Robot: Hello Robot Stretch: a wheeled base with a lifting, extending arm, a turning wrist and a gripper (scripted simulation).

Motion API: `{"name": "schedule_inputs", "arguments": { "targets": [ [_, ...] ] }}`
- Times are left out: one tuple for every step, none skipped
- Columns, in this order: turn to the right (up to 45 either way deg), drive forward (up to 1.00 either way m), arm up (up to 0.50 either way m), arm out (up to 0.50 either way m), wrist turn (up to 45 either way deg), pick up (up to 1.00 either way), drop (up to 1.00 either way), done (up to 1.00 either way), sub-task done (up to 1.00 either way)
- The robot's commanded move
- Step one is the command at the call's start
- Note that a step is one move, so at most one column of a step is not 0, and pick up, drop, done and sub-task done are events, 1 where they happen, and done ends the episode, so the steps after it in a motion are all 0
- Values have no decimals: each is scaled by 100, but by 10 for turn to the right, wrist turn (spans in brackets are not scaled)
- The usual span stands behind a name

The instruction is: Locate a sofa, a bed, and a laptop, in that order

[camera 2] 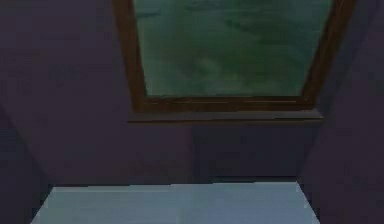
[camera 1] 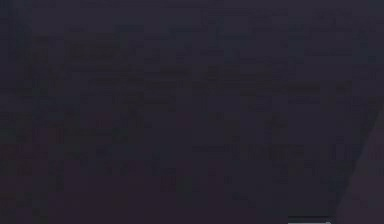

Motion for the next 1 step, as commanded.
{"name": "schedule_inputs", "arguments": {
  "targets": [
    [-450, 0, 0, 0, 0, 0, 0, 0, 0]
  ]
}}
